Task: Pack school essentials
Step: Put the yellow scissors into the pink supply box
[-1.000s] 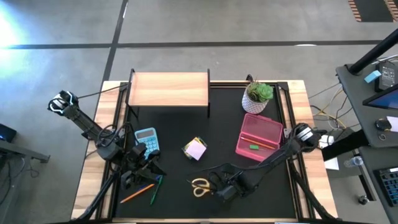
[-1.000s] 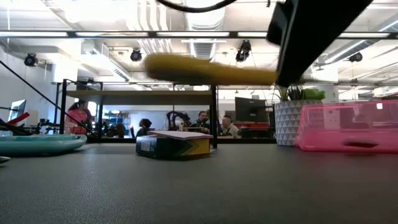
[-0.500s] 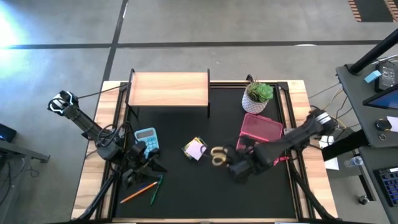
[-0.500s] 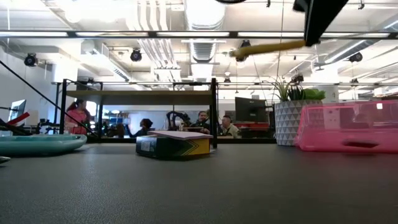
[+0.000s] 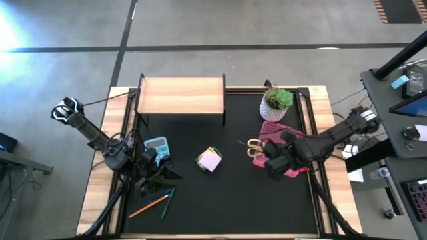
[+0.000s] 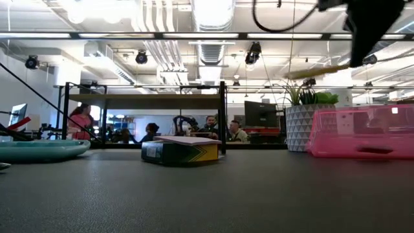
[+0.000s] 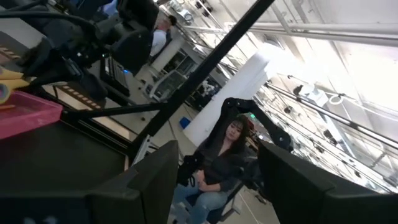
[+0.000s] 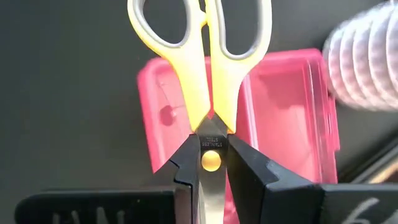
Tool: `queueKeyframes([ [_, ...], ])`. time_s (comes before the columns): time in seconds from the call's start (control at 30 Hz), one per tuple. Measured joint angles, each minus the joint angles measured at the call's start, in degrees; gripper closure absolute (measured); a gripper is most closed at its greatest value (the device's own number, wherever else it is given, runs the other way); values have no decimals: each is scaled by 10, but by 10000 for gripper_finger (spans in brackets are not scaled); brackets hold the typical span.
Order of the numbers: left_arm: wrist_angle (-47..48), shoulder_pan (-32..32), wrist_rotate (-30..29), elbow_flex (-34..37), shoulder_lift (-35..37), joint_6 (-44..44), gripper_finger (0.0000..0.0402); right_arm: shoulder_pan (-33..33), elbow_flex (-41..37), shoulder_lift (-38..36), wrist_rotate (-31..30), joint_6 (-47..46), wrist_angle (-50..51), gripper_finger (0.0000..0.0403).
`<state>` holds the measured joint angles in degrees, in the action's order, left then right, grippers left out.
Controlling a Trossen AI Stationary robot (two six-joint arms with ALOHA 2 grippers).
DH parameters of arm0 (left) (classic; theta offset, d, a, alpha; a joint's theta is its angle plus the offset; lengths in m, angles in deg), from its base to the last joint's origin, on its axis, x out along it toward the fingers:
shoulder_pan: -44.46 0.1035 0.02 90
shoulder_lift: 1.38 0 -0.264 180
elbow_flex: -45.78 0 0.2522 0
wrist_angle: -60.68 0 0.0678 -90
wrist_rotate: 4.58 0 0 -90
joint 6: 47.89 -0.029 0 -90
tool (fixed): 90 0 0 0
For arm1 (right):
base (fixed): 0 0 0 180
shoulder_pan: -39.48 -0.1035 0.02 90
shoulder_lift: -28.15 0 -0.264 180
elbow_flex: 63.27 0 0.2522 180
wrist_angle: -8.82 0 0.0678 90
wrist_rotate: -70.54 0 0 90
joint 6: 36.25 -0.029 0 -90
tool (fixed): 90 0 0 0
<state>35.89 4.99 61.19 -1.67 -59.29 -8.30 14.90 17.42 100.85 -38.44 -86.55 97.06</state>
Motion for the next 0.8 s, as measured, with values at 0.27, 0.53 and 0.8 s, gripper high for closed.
queueKeyframes([
  [0.27,0,13,-3,0,0,0,197,0,-126,-87,50,-82,-39,348],
  [0.53,0,31,-3,0,1,0,197,0,-194,-105,56,-84,-92,348],
  [0.8,0,43,-3,0,2,0,197,0,-213,-100,69,-63,-131,348],
])
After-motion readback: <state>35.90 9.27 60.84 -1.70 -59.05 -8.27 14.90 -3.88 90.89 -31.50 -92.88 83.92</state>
